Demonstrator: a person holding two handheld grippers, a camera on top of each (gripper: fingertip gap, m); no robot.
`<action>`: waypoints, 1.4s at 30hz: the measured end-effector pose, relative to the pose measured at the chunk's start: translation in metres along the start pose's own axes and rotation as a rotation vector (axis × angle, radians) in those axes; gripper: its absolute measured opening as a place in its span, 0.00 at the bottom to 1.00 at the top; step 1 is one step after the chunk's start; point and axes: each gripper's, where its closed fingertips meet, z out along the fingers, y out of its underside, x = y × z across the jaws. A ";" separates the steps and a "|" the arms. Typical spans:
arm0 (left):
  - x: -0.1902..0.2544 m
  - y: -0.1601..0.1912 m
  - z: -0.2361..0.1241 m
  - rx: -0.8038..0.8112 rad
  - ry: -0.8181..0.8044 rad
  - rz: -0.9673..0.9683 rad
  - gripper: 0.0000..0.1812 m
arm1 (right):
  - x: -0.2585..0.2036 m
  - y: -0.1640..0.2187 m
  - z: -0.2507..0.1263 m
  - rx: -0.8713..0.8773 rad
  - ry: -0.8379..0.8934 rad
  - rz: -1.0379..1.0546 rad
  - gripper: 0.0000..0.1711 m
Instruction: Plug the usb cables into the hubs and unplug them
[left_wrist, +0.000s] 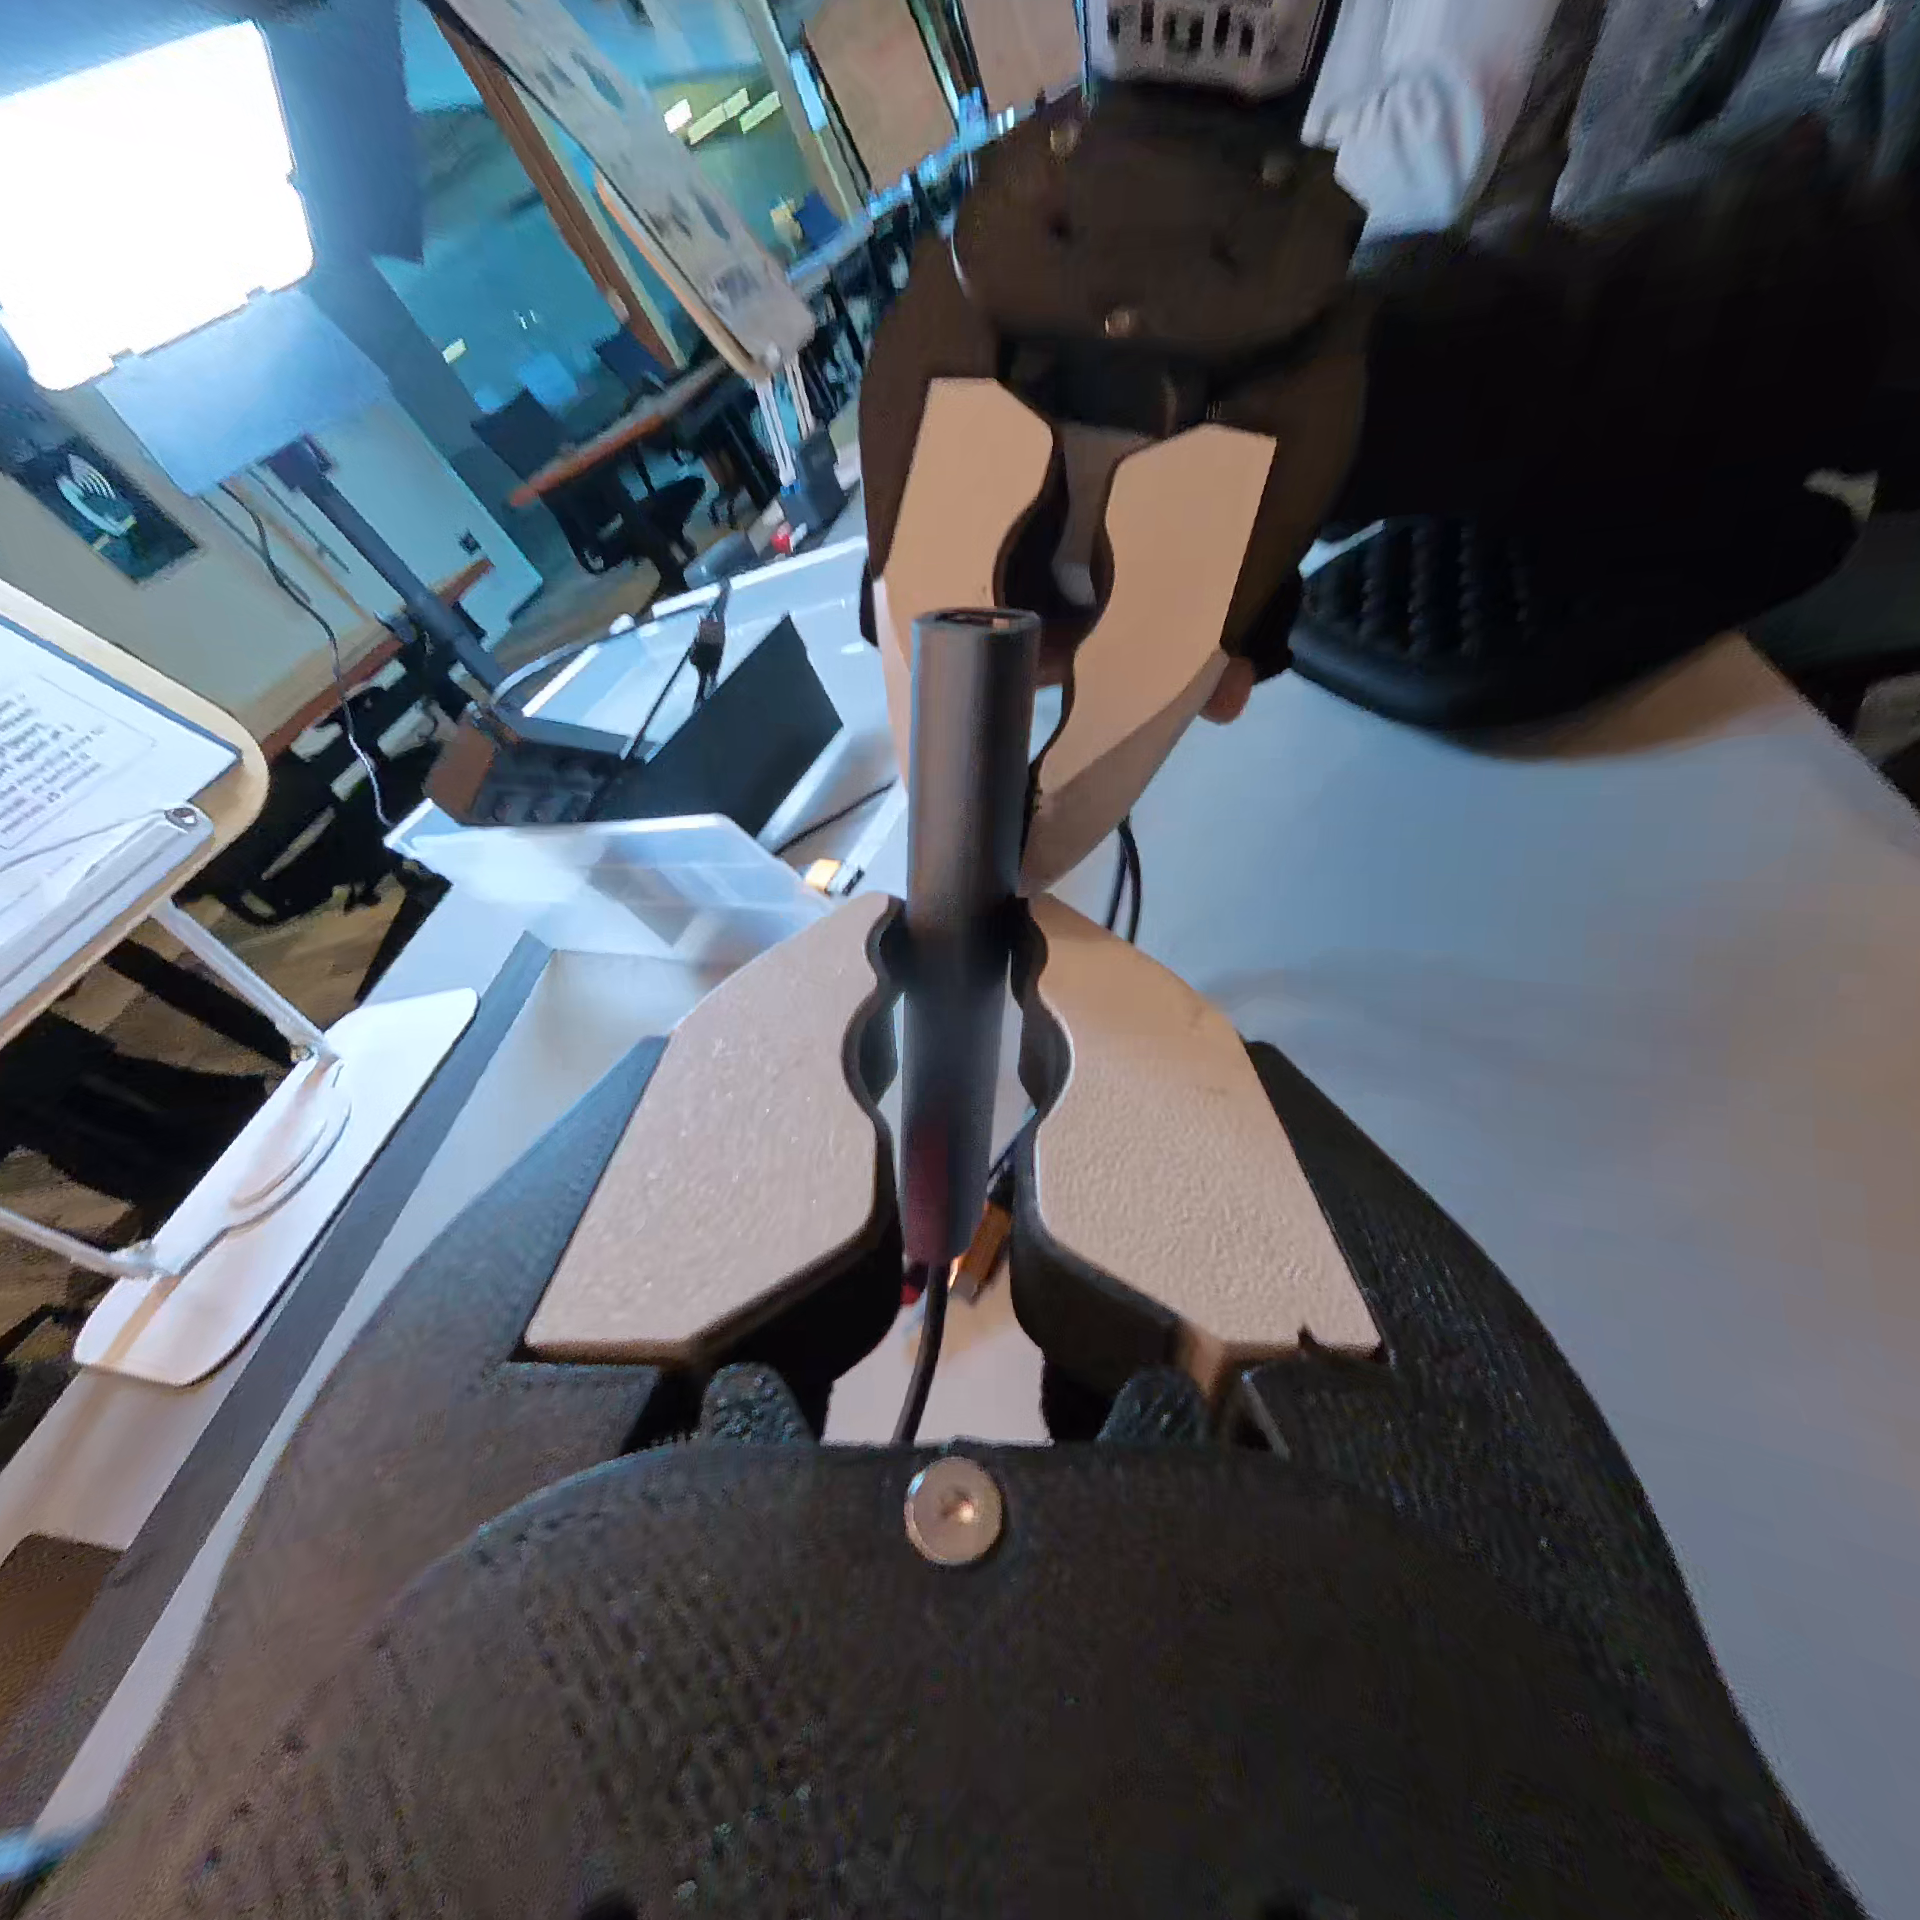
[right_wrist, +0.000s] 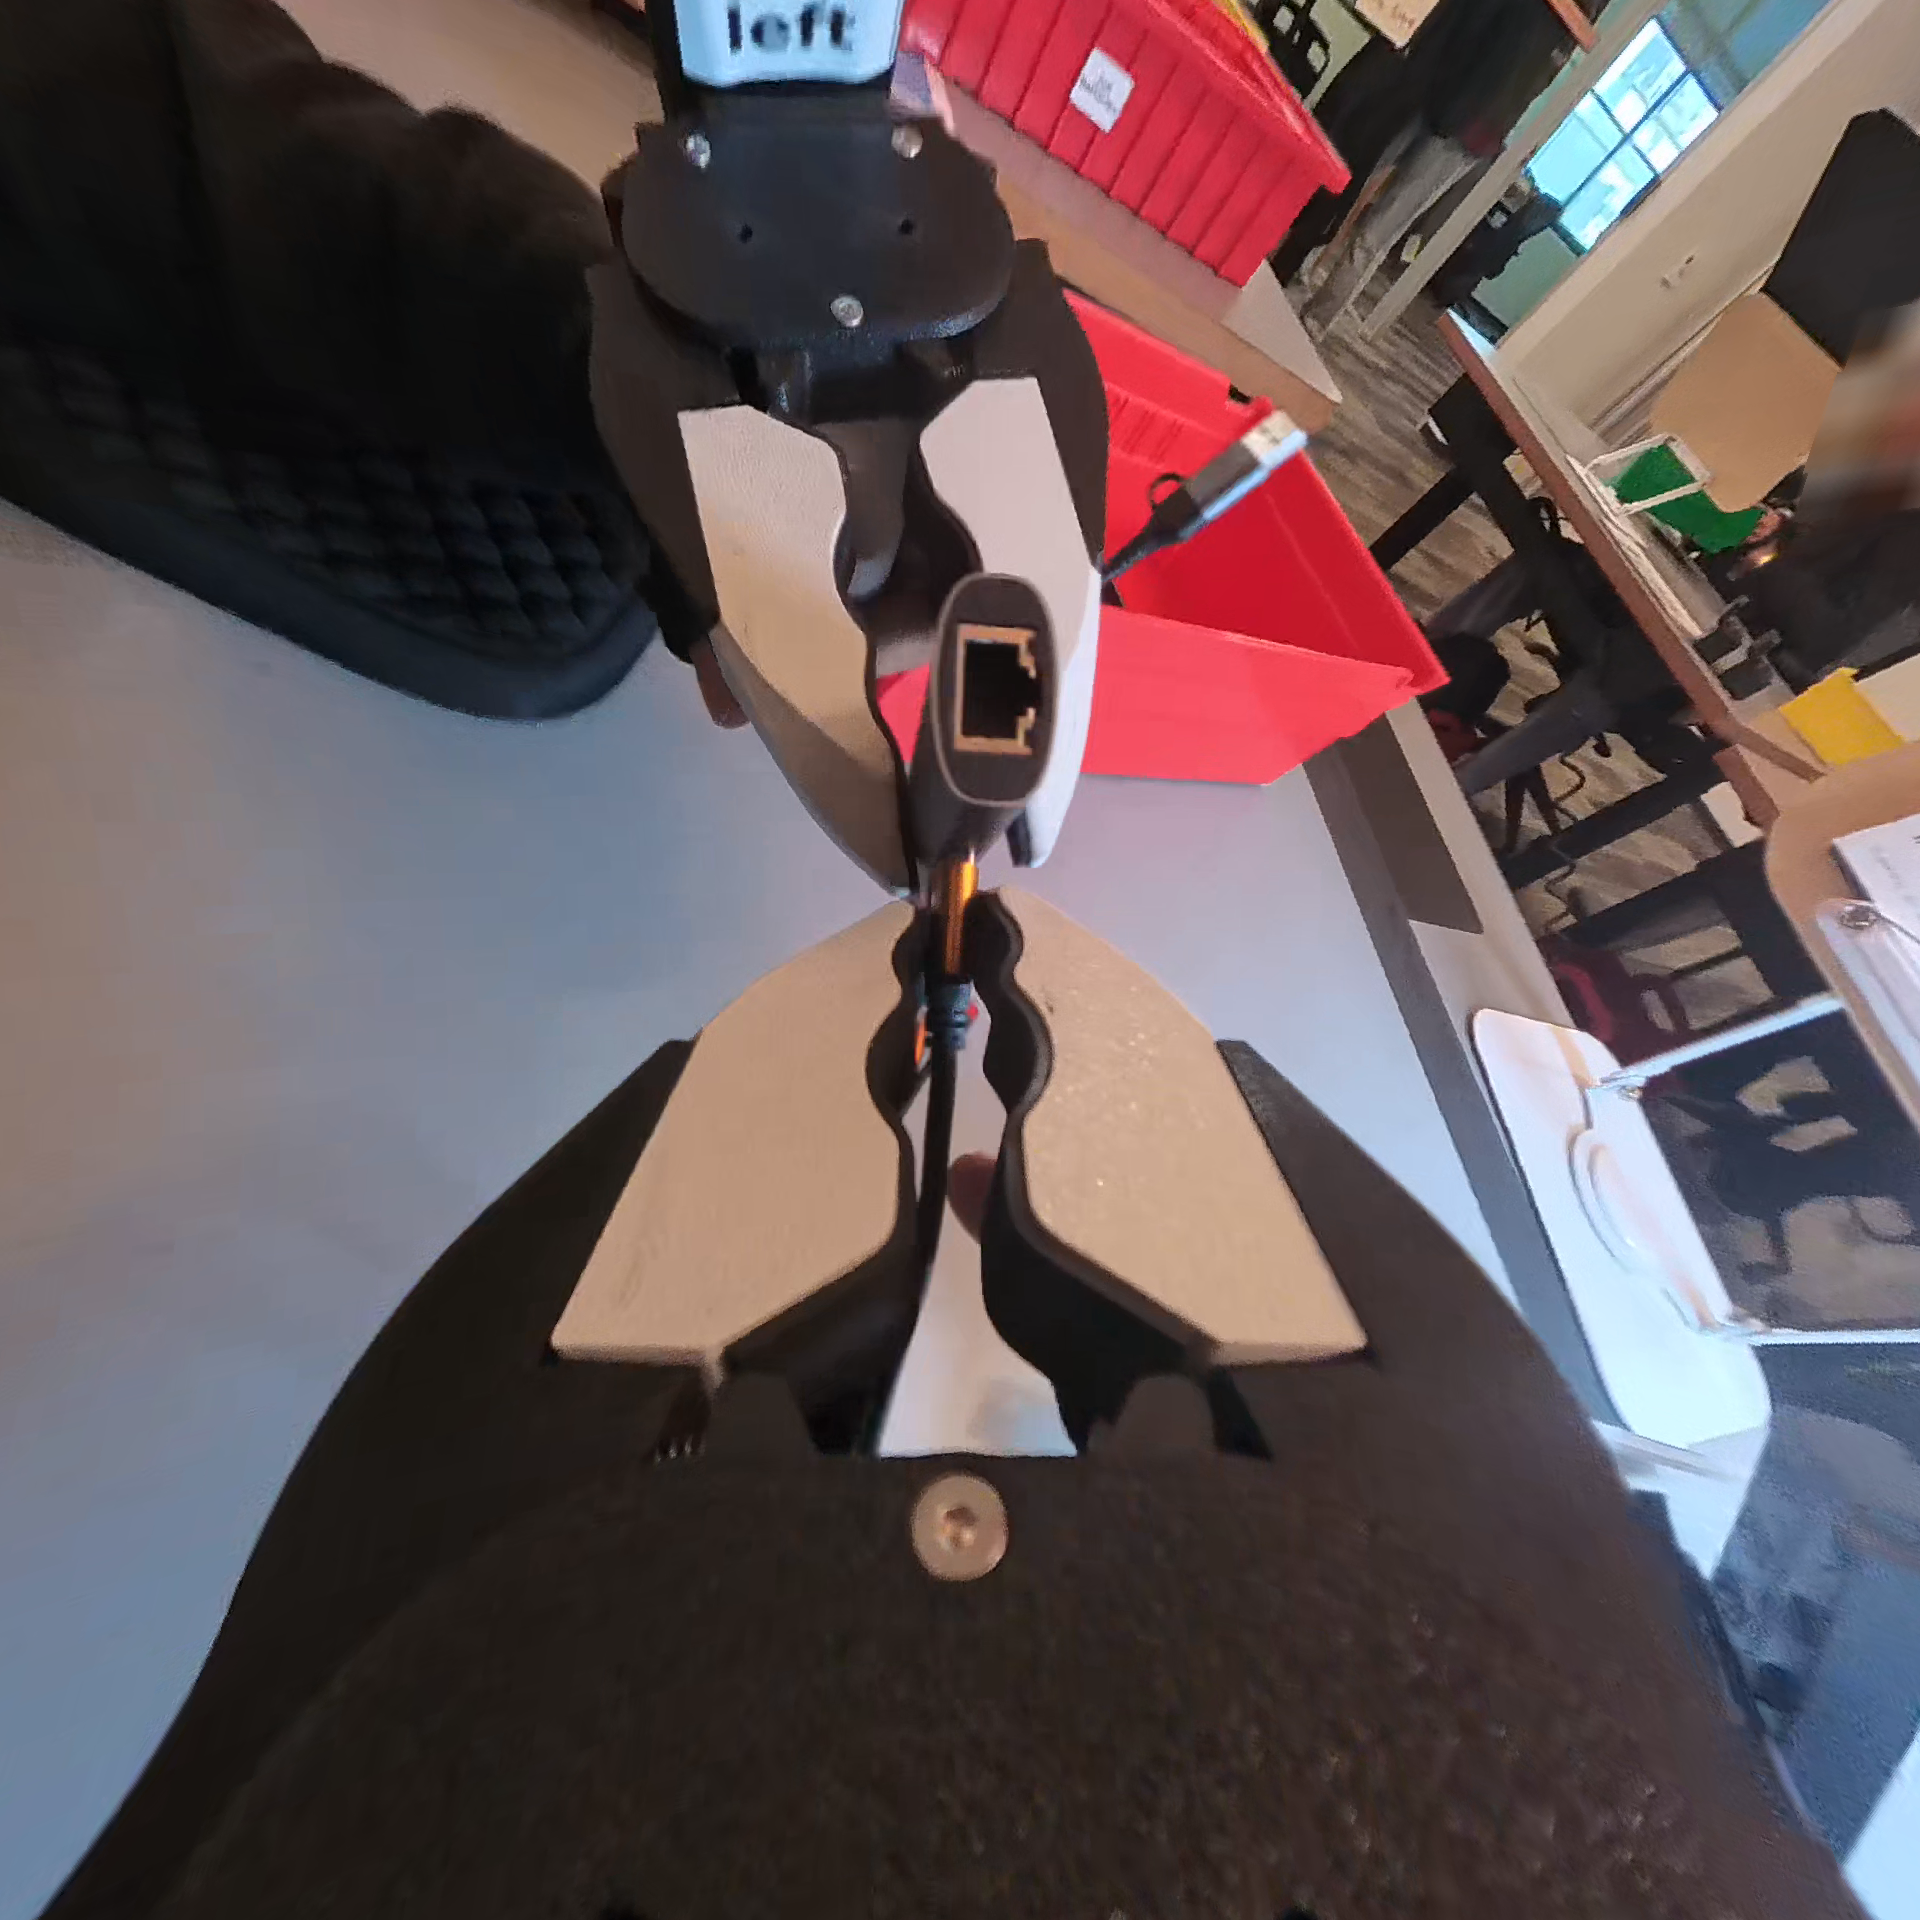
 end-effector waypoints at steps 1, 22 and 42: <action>0.002 0.006 0.001 -0.036 0.003 0.008 0.10 | -0.001 0.004 0.002 -0.028 0.003 -0.021 0.04; 0.017 0.030 0.004 -0.235 0.026 0.201 0.10 | -0.018 0.029 0.017 -0.142 -0.018 -0.175 0.04; 0.012 0.041 0.004 -0.416 -0.019 0.247 0.10 | -0.012 0.034 0.019 -0.239 0.043 -0.295 0.05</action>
